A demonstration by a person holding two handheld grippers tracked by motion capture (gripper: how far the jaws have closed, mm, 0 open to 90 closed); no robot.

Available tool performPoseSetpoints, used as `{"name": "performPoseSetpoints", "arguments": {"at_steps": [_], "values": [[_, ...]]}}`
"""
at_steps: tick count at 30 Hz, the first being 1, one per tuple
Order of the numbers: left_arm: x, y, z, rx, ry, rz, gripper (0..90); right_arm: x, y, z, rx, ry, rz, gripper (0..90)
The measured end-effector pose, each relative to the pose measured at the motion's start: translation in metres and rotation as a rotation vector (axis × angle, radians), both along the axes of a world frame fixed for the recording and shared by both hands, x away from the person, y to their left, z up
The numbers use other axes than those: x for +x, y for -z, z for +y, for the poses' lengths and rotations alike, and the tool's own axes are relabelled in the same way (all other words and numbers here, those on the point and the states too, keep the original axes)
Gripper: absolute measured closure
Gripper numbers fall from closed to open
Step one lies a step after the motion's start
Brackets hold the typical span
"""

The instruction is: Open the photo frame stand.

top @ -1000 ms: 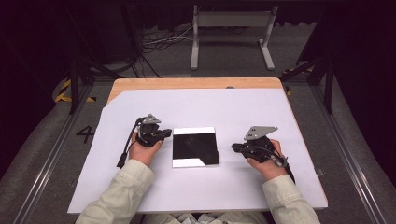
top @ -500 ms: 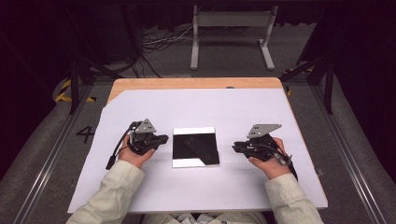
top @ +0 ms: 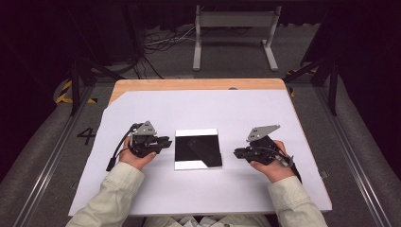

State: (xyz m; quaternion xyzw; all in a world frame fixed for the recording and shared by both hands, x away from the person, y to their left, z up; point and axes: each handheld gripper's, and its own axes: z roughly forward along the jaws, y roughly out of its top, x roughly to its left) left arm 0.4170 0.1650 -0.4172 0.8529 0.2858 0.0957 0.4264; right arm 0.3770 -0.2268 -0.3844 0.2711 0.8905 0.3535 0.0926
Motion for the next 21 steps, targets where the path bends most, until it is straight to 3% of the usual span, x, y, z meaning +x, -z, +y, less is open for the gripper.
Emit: {"name": "performPoseSetpoints", "arguments": {"at_steps": [13, 21], "values": [[0.001, 0.000, 0.002, -0.012, -0.003, 0.003, 73.0, -0.001, 0.014, 0.023, -0.105, -0.049, 0.092, 81.4], [0.001, 0.000, 0.002, -0.010, -0.002, 0.002, 72.6, 0.000, 0.024, 0.031, -0.134, -0.069, 0.125, 81.4]]}}
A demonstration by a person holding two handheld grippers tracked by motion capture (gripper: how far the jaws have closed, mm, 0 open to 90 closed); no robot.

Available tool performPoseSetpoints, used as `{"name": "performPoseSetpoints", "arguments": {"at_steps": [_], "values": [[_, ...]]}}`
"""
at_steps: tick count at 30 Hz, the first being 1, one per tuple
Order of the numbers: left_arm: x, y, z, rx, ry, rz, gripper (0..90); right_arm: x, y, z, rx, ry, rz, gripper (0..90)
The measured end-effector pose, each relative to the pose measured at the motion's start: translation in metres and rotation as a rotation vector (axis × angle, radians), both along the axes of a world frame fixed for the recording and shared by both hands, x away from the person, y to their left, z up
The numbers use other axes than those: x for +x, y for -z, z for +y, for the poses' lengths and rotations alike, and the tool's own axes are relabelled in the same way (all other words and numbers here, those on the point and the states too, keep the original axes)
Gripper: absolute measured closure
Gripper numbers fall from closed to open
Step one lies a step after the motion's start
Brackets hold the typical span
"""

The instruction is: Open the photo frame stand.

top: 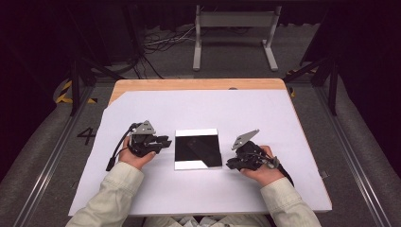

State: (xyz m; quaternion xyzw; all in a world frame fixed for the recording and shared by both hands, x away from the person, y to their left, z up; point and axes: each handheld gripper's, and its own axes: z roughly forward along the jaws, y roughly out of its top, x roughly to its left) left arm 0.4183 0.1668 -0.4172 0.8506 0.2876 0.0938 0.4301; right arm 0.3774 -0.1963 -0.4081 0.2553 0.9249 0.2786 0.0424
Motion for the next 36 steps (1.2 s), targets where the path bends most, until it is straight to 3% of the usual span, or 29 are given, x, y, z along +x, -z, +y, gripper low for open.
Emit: {"name": "performPoseSetpoints", "arguments": {"at_steps": [18, 29, 36], "values": [[-0.002, -0.001, 0.005, 0.006, -0.017, -0.008, 70.3, 0.006, 0.013, 0.014, -0.054, -0.024, 0.042, 85.2], [-0.003, -0.001, 0.006, 0.004, -0.024, -0.003, 69.1, 0.006, 0.012, 0.019, -0.061, -0.041, 0.025, 89.4], [-0.003, 0.000, 0.007, 0.003, -0.029, 0.004, 68.8, 0.003, -0.002, 0.015, -0.010, -0.046, -0.021, 89.5]]}}
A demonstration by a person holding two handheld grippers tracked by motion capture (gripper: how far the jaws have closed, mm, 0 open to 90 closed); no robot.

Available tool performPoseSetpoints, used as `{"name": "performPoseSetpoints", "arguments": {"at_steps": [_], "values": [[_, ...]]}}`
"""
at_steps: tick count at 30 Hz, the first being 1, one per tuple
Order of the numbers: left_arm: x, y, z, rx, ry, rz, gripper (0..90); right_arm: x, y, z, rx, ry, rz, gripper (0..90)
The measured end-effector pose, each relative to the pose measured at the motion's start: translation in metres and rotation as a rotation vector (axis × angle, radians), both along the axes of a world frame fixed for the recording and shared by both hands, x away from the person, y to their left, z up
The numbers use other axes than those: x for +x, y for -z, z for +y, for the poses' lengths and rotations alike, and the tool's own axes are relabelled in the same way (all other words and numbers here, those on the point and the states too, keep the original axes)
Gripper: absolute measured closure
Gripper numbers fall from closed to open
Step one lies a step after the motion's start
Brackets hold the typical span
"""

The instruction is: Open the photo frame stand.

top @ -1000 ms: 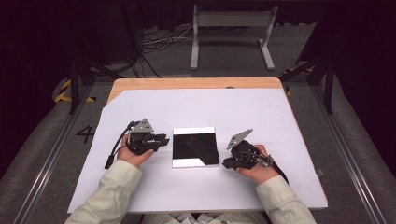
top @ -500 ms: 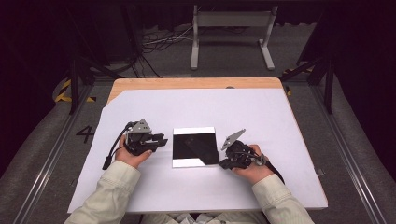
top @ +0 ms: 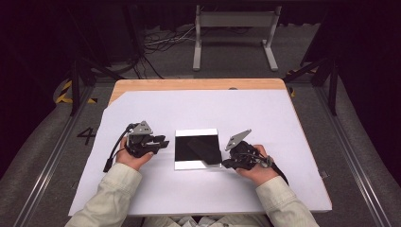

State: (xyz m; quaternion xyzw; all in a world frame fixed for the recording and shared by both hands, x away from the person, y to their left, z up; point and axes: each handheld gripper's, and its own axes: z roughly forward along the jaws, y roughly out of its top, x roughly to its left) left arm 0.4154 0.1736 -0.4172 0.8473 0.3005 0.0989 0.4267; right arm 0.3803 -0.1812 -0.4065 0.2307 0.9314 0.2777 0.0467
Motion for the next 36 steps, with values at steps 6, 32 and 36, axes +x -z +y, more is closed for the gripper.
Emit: {"name": "performPoseSetpoints", "arguments": {"at_steps": [6, 32, 36], "values": [[0.000, 0.000, 0.000, 0.004, 0.004, -0.001, 68.5, -0.004, -0.012, -0.002, 0.063, 0.008, -0.056, 89.6], [-0.001, 0.003, -0.008, 0.022, 0.031, 0.008, 68.9, -0.009, -0.026, -0.002, 0.288, 0.079, -0.196, 89.7], [-0.001, 0.003, -0.008, 0.023, 0.033, 0.007, 68.8, -0.008, -0.026, -0.002, 0.267, 0.070, -0.191, 89.5]]}}
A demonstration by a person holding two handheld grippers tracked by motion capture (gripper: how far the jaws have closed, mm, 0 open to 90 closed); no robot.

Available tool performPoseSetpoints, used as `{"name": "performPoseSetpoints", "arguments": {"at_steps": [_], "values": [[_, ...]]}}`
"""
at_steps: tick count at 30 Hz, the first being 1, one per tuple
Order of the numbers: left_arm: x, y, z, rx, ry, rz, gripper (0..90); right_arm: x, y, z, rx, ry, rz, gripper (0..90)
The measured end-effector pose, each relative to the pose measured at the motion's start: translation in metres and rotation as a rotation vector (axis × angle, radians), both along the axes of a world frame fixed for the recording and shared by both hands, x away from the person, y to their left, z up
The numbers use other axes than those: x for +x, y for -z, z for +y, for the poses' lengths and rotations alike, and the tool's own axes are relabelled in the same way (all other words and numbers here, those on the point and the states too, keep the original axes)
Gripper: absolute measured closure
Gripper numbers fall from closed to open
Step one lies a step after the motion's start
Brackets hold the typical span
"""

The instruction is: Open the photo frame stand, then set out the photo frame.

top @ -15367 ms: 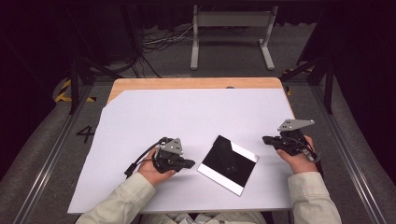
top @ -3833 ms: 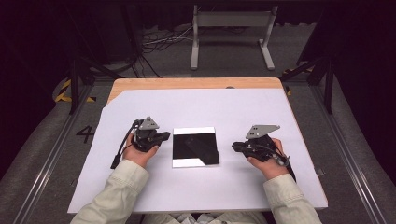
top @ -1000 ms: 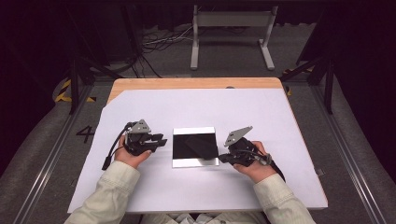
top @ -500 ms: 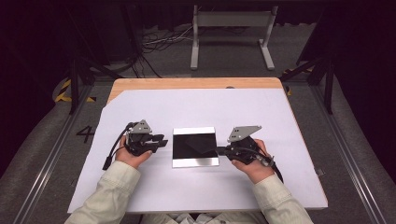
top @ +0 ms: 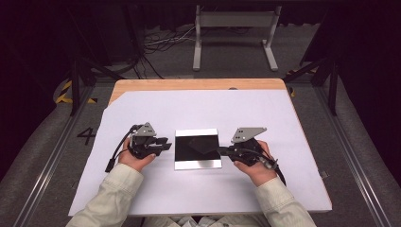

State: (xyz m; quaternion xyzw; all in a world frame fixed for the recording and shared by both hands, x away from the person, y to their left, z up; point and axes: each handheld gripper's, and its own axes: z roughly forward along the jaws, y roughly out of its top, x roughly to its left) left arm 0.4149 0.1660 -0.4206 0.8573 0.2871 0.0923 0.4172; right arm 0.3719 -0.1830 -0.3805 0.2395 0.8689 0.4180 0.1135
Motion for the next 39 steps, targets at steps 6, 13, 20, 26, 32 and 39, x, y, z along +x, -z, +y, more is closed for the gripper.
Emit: {"name": "performPoseSetpoints", "arguments": {"at_steps": [6, 13, 20, 26, 32, 39], "values": [[0.000, 0.000, 0.001, -0.001, -0.003, 0.002, 69.1, 0.000, -0.002, -0.003, -0.035, -0.005, 0.028, 83.8], [0.000, 0.001, 0.005, -0.004, -0.014, 0.004, 69.2, 0.002, -0.010, -0.008, -0.055, -0.003, 0.021, 79.9], [0.000, 0.001, 0.004, -0.001, -0.018, 0.008, 70.0, 0.003, -0.017, -0.015, -0.042, 0.021, 0.017, 78.9], [0.001, 0.002, 0.004, -0.001, -0.018, 0.007, 70.3, 0.003, -0.022, -0.021, -0.015, 0.071, 0.041, 74.4], [0.002, 0.002, 0.004, -0.005, -0.020, 0.006, 70.2, 0.005, -0.023, -0.026, 0.014, 0.112, 0.066, 71.4], [0.001, 0.003, 0.002, 0.003, -0.023, 0.013, 70.1, 0.010, -0.024, -0.025, -0.009, 0.138, 0.085, 67.3]]}}
